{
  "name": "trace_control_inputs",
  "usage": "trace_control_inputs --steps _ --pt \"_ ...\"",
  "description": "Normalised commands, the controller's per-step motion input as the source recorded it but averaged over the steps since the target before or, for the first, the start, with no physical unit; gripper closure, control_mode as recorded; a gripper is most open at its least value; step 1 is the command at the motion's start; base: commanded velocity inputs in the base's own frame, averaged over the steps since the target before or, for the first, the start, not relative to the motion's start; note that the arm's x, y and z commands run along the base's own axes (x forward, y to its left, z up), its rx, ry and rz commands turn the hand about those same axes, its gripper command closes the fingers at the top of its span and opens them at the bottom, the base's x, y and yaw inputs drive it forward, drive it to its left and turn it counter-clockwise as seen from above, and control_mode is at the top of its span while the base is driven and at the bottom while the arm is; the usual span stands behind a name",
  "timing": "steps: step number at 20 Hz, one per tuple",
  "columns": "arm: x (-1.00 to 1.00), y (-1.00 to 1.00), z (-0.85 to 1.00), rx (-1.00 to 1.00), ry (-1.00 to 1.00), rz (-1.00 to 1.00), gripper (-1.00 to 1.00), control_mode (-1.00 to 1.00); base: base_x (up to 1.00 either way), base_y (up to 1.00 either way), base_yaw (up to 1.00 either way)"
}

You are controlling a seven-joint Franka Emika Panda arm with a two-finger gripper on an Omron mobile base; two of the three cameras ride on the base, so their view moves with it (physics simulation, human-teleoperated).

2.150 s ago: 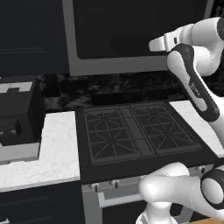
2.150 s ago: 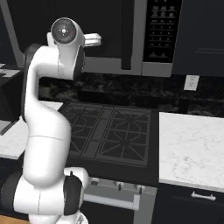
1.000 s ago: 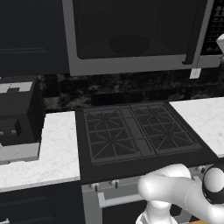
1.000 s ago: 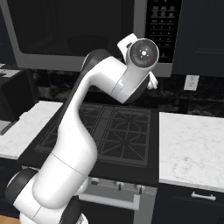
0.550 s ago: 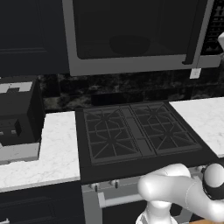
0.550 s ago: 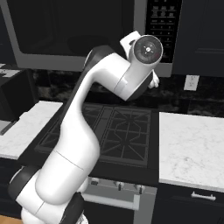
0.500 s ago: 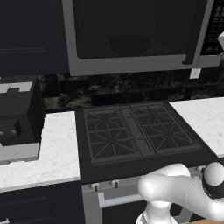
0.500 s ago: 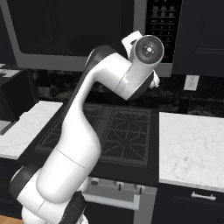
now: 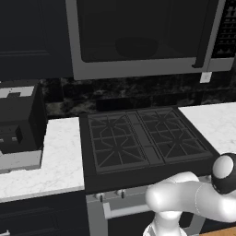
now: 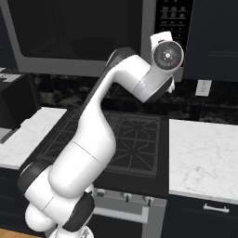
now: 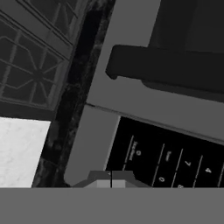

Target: Open the microwave, place the bowl with waffle inside the microwave, then close the microwave door and turn it on.

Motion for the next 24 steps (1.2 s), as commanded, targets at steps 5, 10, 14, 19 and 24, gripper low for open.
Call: trace_control_inputs --steps 5,10,14,19,24 --pt "0.01 -0.26 0.01 0.22 -0.09 -0.06 1.0 -1.0 0.0 0.0 0.0" --pt "0.05 -0.05 0.0 0.2 -0.1 0.0 1.0 -1.0 0.0 0.0 0.0" --pt "0.16 -0.01 0.0 0.2 -0.06 -0.01 1.0 -1.0 0.0 0.0 0.0" --pt "0.36 -0.1 0.0 0.16 0.0 -0.03 1.0 -1.0 0.0 0.0 0.0" --pt "0.49 -0.13 0.0 0.16 0.0 -0.03 1.0 -1.0 0.0 0.0 0.0"
